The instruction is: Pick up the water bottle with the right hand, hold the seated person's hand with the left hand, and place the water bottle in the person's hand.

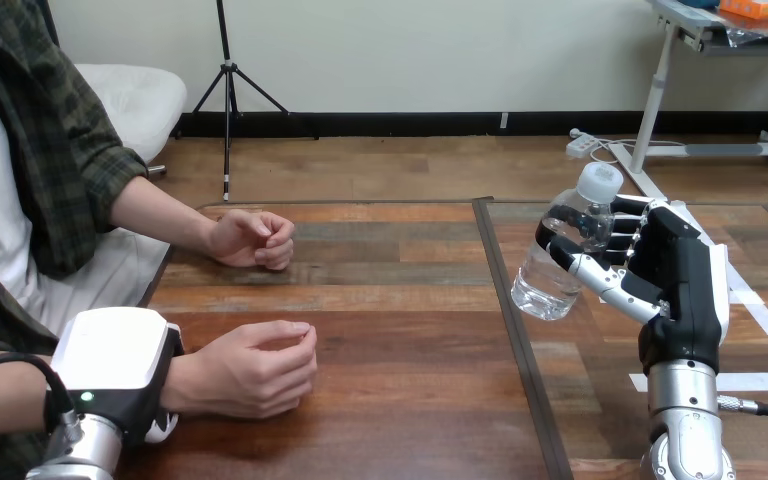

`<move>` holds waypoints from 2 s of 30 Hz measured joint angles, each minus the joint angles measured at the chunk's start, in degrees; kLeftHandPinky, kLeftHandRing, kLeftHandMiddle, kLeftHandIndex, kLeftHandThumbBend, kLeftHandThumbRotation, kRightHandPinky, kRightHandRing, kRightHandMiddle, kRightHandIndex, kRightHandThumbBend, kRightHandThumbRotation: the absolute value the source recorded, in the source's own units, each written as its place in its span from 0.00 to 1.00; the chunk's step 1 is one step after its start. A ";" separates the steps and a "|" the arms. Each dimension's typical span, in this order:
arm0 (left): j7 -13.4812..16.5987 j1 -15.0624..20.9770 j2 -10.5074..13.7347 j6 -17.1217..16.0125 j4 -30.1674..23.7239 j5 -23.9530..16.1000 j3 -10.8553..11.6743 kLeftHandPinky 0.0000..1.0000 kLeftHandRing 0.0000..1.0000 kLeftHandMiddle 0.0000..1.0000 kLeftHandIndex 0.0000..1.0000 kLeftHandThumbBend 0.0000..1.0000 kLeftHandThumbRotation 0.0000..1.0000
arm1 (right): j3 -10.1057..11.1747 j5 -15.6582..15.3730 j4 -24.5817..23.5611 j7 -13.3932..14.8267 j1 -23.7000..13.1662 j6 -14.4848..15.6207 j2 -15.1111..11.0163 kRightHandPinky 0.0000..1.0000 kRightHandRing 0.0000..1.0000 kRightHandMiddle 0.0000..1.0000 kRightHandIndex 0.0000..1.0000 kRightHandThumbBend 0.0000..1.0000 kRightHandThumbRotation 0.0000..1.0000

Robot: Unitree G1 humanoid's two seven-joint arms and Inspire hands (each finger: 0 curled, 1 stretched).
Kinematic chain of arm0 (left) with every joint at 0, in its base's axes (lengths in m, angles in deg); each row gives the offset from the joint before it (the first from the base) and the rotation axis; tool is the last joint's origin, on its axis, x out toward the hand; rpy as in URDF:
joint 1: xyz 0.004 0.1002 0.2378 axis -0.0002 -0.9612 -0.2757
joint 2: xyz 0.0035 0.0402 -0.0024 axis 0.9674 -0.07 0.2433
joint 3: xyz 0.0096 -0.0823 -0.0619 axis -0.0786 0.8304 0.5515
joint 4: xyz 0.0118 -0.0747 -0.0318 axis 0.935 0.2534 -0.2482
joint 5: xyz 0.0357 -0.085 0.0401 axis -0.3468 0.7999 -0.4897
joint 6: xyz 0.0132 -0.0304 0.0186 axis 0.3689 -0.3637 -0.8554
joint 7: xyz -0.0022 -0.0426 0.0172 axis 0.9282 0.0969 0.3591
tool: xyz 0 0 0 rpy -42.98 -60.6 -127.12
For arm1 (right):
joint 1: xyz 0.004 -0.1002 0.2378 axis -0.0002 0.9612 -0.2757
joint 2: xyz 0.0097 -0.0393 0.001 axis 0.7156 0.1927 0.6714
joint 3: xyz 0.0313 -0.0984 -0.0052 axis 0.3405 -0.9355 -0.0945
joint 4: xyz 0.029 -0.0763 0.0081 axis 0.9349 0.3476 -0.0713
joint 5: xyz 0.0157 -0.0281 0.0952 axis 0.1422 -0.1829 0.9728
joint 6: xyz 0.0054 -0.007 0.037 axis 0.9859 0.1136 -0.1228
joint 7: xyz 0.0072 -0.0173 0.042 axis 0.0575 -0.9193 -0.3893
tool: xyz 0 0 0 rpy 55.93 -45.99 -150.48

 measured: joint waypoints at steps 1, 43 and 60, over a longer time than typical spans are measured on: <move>0.12 0.00 -0.01 -0.04 0.05 0.13 -0.01 0.45 0.49 0.53 0.57 0.84 0.00 | 0.00 0.00 0.00 -0.01 0.00 0.00 0.00 0.40 0.45 0.50 0.54 0.72 0.00; 2.23 0.47 -0.07 -1.79 0.23 3.31 -0.12 0.41 0.45 0.49 0.51 0.83 0.00 | -0.02 -1.10 -0.03 0.95 0.00 0.40 -0.24 0.38 0.45 0.50 0.54 0.72 0.00; 3.28 0.45 -0.07 -3.38 0.43 5.13 -0.13 0.40 0.43 0.47 0.50 0.82 0.00 | -0.04 -1.25 -0.06 0.72 0.00 0.40 -0.23 0.38 0.44 0.50 0.54 0.72 0.00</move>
